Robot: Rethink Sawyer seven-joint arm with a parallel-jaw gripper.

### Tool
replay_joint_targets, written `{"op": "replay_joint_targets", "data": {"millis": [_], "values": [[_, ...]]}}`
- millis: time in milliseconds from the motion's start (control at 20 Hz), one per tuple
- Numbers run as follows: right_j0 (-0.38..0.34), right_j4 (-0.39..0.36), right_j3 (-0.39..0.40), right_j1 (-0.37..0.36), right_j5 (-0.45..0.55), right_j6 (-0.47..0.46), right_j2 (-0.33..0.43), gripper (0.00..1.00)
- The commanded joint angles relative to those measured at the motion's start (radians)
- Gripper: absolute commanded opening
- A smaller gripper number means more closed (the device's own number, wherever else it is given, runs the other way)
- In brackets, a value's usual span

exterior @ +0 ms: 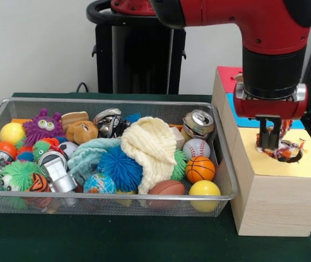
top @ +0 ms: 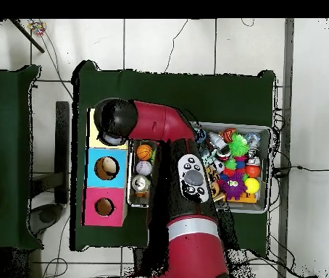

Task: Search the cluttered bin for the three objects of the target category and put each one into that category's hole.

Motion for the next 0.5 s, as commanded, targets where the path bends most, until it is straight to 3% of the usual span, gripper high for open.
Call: {"op": "replay_joint_targets", "data": {"millis": [50, 200, 500], "values": [[0.021, 0.001, -0.019, 0.068, 0.186, 0.119, 0.026, 0.0], [0.031, -0.01, -0.026, 0.071, 0.208, 0.135, 0.003, 0.0], [-0.005, 0.012, 0.014, 0.066, 0.175, 0.068, 0.054, 0.0]]}}
